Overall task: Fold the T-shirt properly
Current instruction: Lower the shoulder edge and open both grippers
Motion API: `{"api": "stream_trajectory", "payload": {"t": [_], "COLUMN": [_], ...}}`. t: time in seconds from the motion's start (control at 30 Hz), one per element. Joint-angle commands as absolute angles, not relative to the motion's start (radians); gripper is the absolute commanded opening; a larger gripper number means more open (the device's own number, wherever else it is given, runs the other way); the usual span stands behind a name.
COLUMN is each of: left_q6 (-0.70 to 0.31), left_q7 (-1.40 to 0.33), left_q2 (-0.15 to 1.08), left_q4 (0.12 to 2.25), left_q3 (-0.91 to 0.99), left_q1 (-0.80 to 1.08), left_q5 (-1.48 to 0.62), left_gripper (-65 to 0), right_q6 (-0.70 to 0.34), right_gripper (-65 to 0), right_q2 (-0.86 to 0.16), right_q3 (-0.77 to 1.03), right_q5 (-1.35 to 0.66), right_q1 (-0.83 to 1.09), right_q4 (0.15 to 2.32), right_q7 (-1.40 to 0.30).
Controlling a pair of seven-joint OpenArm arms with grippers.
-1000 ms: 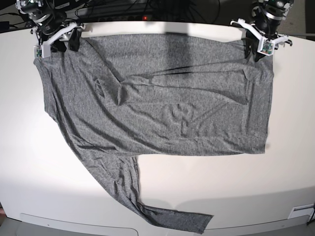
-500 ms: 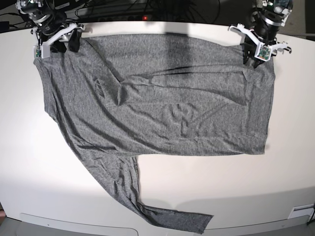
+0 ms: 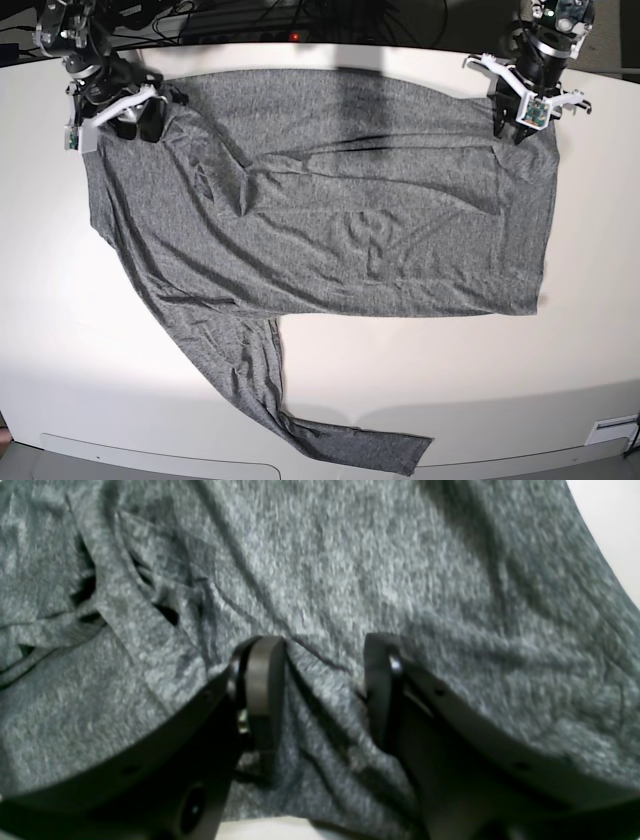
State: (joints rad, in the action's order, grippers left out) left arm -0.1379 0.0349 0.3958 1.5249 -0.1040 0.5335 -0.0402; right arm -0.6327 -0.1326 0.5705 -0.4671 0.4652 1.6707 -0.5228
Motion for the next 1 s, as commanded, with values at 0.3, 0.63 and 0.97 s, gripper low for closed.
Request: {"api": "stream_trajectory", "payload": {"t": [0.3,0.63,0.97], "left_q6": [-0.142,-0.142,-0.138], "left_q7": [-0.045,-0.115,-0.135], "left_q2": [0.402,0.403,0.49], "left_q4": [1.588,1.692,1.692], "left_q3": [-0.103,-0.103,-0.103], "left_q1": [0.546,0.546,0.546], "left_q5": [-0.007,0.11,0.191], "left_gripper": [-48.6,-48.6,-48.6], "right_q6": [-0.698,-0.698,-0.698], "right_gripper": [-39.0,-39.0,-39.0], "right_q2": [-0.141,-0.141,-0.141], "right_q3": [0.576,0.576,0.576], "right_q5": [-0.661,-0.692,-0.692], "right_q1": [0.463,0.457,0.457], "right_q4": [1.688,1.69,1.69], "right_q7": [-0.559,-0.562,-0.563]}}
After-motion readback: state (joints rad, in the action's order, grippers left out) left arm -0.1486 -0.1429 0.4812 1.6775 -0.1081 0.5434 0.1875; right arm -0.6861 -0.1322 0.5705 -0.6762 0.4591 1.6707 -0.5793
